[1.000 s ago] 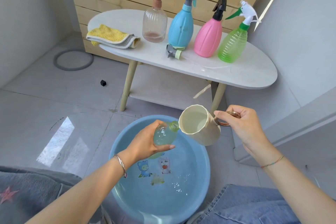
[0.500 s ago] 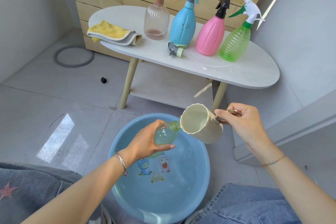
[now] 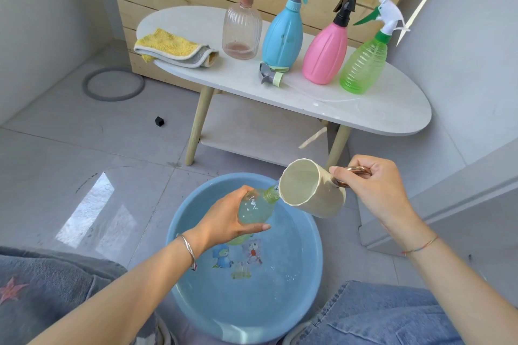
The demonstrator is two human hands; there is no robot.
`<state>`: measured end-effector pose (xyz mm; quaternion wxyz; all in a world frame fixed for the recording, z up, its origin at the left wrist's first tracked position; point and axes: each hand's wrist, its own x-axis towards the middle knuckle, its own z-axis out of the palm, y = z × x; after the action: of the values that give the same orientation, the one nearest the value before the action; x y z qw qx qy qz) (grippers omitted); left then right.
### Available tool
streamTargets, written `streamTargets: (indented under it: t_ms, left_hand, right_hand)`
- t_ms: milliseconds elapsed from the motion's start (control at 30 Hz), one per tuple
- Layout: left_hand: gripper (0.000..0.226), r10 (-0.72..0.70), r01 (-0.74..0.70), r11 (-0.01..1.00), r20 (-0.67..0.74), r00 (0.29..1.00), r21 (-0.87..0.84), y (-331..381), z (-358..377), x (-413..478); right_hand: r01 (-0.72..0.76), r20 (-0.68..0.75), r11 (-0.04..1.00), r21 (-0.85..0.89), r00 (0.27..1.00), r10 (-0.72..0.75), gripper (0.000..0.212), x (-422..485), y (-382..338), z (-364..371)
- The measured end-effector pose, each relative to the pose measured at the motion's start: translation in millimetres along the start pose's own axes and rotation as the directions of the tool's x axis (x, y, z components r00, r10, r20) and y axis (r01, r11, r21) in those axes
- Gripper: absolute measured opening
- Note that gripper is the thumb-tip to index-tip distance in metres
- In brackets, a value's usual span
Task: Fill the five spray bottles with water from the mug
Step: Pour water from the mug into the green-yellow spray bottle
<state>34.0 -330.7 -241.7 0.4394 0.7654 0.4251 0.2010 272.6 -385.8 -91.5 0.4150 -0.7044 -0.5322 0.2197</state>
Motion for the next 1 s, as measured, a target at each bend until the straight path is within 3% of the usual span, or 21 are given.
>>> streamTargets:
  t_ms: [1000]
  left_hand:
    - [0.067, -0.04, 0.04, 0.999, 0.024, 0.999, 0.0, -1.0, 6.3, 0.3]
  right_hand:
    - [0.115, 0.024, 0.983, -0.144, 0.993, -0.113, 0.039, -2.0, -9.6, 1.9]
